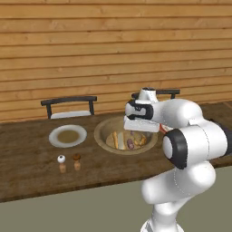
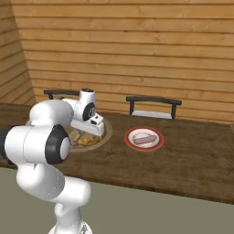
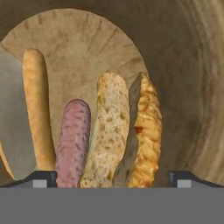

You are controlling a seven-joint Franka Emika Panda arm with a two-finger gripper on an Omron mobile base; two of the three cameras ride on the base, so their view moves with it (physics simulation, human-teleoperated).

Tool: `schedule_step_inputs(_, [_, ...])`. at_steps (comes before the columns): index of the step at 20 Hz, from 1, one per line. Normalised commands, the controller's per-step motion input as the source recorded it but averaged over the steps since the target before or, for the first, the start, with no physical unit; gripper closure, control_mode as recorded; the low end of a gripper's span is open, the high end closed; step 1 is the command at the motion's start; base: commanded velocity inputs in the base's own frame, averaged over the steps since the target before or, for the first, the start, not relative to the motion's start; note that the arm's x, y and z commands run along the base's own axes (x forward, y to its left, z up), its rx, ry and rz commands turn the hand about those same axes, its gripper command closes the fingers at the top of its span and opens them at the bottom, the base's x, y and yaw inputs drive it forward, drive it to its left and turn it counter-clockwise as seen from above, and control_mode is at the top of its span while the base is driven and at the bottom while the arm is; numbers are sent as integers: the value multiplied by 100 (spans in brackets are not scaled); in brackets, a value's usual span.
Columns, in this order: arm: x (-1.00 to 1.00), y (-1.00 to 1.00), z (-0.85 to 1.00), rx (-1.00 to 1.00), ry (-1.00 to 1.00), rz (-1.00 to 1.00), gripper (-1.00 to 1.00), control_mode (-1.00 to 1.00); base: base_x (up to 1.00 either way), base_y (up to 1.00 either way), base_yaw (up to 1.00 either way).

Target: Place one bun and one sausage from the bowl on each plate.

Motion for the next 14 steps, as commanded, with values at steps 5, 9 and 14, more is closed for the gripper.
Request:
schedule_step_inputs(5, [-10,-1,3,-4,5,-10,-100,-100,0,0,0])
schedule_step_inputs(9, [13,-16,-39,-10,13,-10,-100,-100,0,0,0])
schedule_step_inputs(14, [1,0,-18,-2,9,-2,-100,-100,0,0,0])
